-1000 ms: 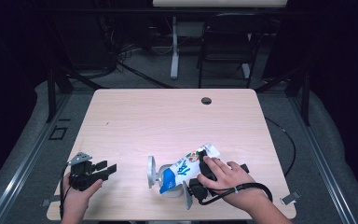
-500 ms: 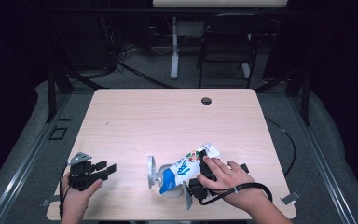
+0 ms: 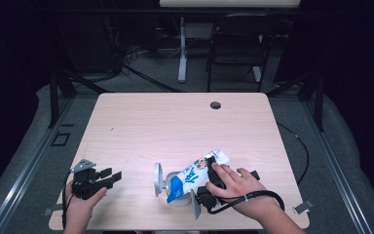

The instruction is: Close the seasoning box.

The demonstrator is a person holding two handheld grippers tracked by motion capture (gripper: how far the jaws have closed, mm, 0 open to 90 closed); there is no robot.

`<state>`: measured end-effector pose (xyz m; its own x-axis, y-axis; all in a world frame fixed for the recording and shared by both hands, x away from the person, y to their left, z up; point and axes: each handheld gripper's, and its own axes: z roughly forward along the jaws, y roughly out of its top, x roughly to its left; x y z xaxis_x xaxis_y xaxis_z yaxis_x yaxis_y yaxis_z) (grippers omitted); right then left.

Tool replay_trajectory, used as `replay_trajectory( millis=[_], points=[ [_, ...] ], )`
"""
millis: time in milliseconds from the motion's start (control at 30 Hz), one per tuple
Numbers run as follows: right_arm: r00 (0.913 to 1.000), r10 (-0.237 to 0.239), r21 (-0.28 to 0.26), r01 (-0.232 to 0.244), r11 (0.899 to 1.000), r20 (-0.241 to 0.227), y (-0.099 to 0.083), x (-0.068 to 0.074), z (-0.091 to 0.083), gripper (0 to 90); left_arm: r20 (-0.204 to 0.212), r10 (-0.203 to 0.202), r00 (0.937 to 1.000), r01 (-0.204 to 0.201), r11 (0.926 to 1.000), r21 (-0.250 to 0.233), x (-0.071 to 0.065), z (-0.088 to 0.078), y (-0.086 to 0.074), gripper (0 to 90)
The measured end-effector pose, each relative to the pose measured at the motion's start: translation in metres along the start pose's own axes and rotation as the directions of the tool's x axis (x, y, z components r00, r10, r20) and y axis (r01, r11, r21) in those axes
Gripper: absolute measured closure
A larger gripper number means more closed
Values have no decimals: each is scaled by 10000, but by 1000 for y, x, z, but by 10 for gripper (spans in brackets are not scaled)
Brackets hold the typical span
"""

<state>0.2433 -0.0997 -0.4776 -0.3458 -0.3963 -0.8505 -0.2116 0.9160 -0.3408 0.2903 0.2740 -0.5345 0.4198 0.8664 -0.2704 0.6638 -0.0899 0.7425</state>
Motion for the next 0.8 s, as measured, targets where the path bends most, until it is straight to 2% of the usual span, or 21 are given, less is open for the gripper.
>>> replay_trajectory(
  millis=[300,433,800],
  points=[
    [9997,-205,73,204,9998,136,1,-1,-1,596,-7,-14,10000,14,10000,4,0,-1,0,494],
    [9999,-43,-102,44,9999,109,0,0,1,599,-6,6,10000,-6,10000,10,1,-1,0,495],
    [9999,-99,-28,100,9999,103,0,-1,0,611,37,-13,10000,12,9999,119,1,-2,0,494]
  ],
)
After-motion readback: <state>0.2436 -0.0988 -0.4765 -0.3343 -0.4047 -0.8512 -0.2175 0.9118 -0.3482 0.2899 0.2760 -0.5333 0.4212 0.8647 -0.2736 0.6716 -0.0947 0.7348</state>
